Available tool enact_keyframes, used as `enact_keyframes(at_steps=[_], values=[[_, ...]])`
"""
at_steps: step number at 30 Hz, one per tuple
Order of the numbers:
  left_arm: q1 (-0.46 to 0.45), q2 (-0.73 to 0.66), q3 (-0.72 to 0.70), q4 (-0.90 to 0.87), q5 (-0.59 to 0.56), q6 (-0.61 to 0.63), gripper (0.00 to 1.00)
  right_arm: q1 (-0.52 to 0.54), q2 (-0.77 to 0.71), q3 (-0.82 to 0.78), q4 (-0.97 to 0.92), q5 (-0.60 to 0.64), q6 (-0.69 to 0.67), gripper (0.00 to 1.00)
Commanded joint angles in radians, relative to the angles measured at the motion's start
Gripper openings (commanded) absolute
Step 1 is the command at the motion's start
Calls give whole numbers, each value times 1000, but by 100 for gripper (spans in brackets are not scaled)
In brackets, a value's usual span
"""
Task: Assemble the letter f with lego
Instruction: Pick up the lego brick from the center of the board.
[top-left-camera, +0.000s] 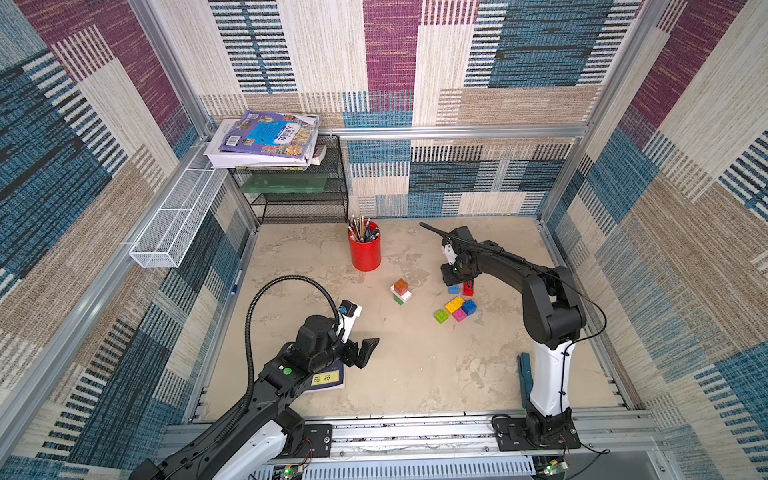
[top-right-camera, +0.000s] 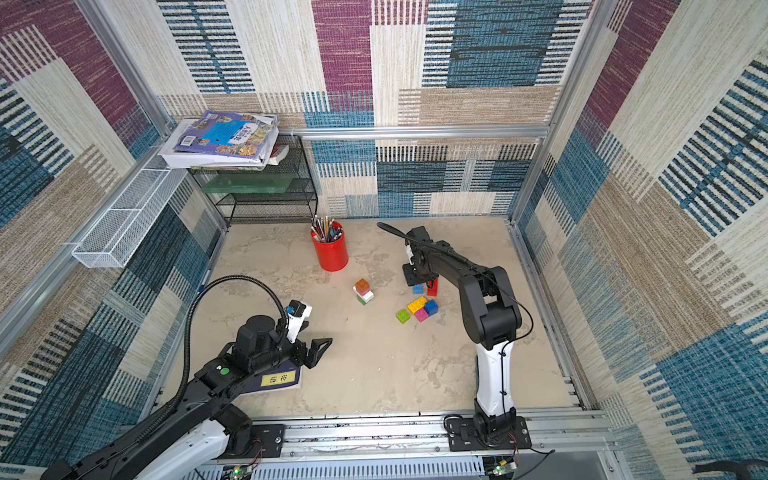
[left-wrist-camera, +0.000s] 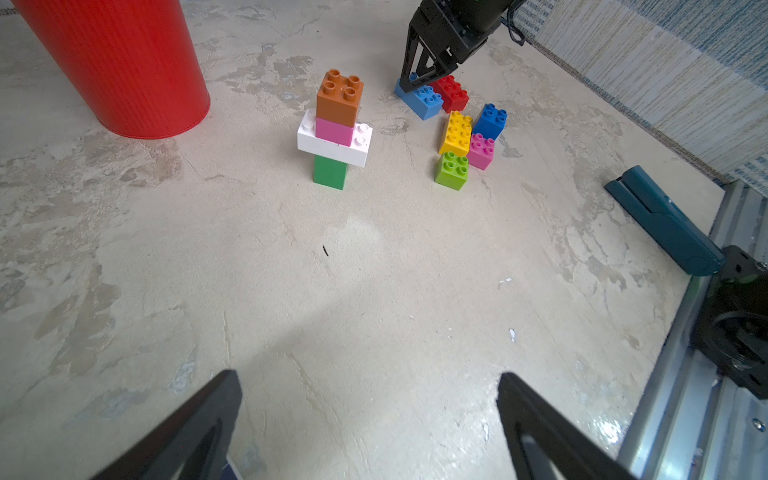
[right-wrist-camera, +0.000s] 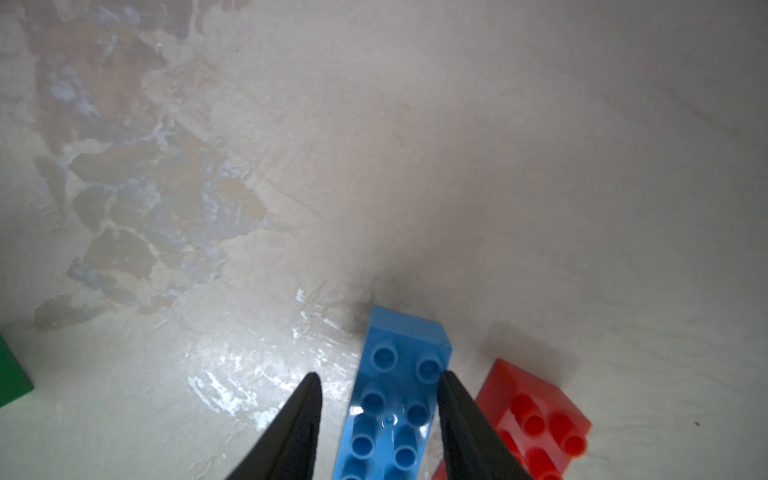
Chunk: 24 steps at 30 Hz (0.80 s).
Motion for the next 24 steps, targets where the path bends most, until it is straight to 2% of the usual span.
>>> enact_keyframes(at_steps=[1,24], values=[[0,-3,6,13,1,10,99,0,-13,-4,16,-1,1,50],[0,-4,5,13,1,10,99,2,23,23,-1,41,6,50]])
